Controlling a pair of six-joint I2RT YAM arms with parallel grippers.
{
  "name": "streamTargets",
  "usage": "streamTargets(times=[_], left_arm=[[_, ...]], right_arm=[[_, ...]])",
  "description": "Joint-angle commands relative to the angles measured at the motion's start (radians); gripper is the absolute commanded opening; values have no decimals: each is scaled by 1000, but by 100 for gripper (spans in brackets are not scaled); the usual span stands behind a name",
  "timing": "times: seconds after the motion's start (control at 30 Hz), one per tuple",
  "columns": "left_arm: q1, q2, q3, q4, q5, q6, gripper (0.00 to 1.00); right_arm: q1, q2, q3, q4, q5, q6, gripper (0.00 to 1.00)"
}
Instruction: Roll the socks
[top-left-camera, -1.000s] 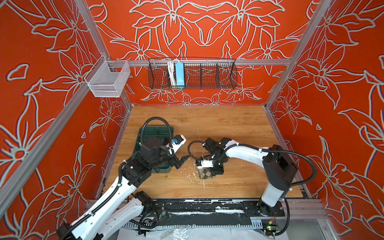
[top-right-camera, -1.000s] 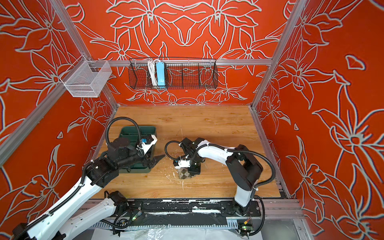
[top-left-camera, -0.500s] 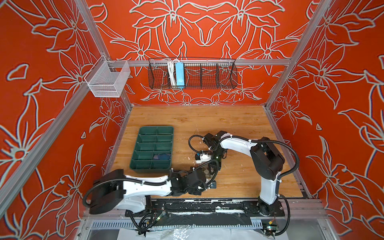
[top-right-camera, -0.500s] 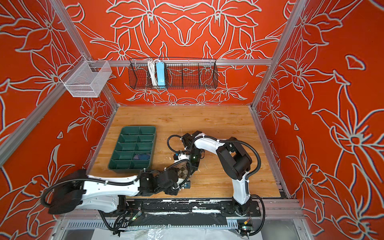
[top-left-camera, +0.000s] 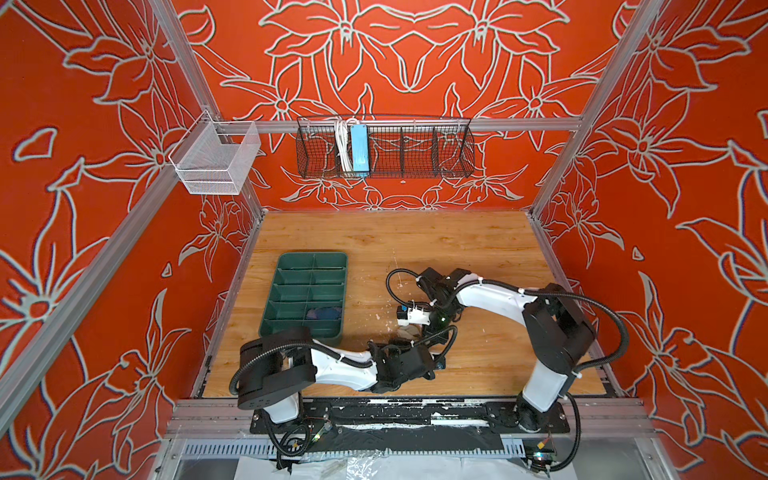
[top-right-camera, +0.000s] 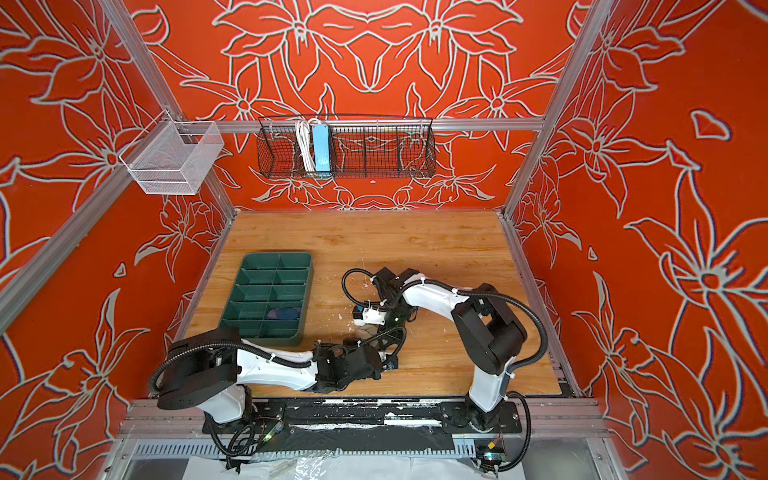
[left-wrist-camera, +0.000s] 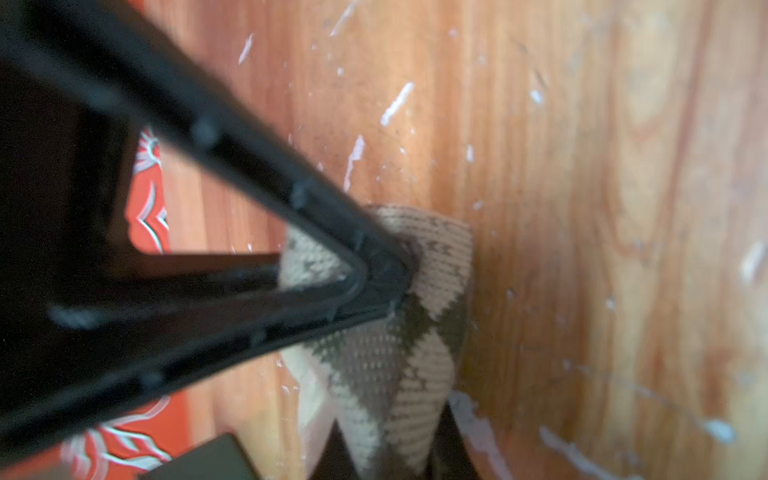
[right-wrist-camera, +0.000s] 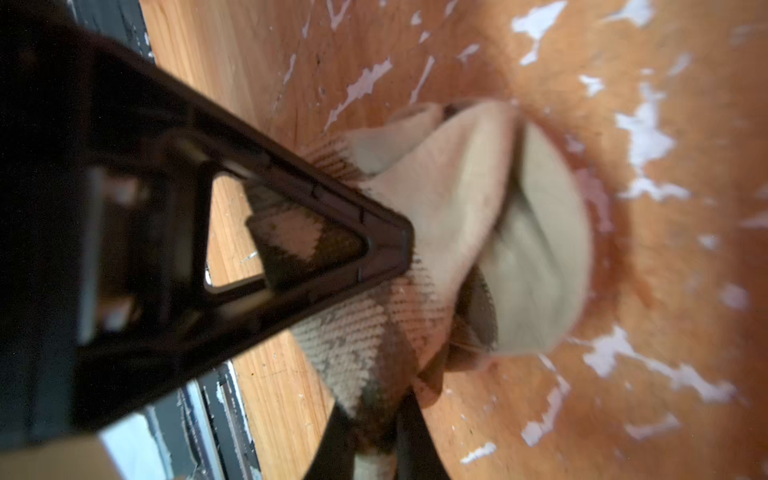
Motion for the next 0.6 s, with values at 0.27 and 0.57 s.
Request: streamTargets(times=[0.27,0.57], left_arm=[[77,4,79,-311,391,5,3],[223,131,331,-690,786,12,4]], right_arm=[[-96,-594,-321,356,258,284,45],[-105,-1256,-531,674,622,295,81]])
